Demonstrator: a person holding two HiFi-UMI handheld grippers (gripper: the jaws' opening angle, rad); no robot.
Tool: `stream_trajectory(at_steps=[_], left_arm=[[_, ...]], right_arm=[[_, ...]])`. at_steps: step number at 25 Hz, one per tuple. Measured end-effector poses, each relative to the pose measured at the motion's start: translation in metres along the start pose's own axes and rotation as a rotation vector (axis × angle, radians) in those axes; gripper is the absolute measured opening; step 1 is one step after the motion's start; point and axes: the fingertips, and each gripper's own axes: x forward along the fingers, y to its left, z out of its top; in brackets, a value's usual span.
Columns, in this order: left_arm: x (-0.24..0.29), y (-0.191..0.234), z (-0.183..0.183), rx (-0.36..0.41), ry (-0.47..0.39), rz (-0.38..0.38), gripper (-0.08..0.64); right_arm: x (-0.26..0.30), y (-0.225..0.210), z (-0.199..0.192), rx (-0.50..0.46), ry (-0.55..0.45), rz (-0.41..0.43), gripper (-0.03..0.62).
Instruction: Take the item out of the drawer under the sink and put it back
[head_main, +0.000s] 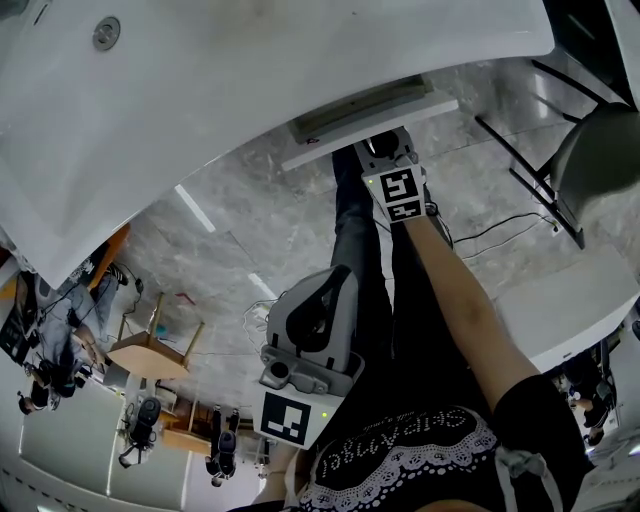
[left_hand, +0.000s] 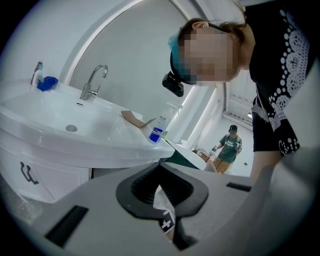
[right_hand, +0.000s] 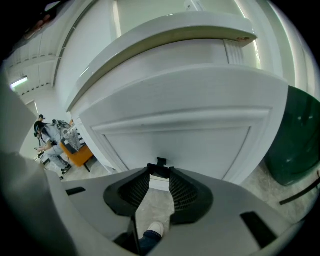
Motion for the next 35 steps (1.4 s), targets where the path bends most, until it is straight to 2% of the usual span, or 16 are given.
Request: stream_trajectory(at_steps=[9,14,15,17,18,23,27,35], left_arm=[[-0.004,-0.006,0.01,0.008,-0.038,0.011,0.004],[-0.01,-0.007,0.018,0.015,-0.085,0.037,0.003],[-0.01,-0.008,0.02,0.017,-0.094,0.04,0.005],[-0.012,-0.011,0.025,0.022,-0.108,0.044,0.004],[-0.013,-0.012,0.027,0.025,-0.113,0.046,0.004],[-0.021,-0.009,0.032,0.05,-0.136,0.064,0.004],[-0.025,-0.015,0.041,0.068,-0.164,0.062,0.004],[-0.044,-0.026,0.073,0.135,-0.22,0.061,0.003]], right_arm=[[0.0,0.001,-0.001,-0.017,0.086,0.022,0.134],[-0.024,-0.006,-0.004,-0.035,0.112,-0.012,0.133],[-0.032,-0.009,-0.001,-0.031,0.106,-0.02,0.126],[-0.05,-0.018,0.008,-0.041,0.088,-0.031,0.033],[-0.059,-0.02,0.014,-0.05,0.077,-0.031,0.023],[-0.093,-0.028,0.048,-0.044,0.006,-0.027,0.017],[-0.116,-0.023,0.073,-0.079,-0.026,-0.012,0.017],[-0.157,-0.004,0.146,-0.031,-0.146,0.007,0.017]])
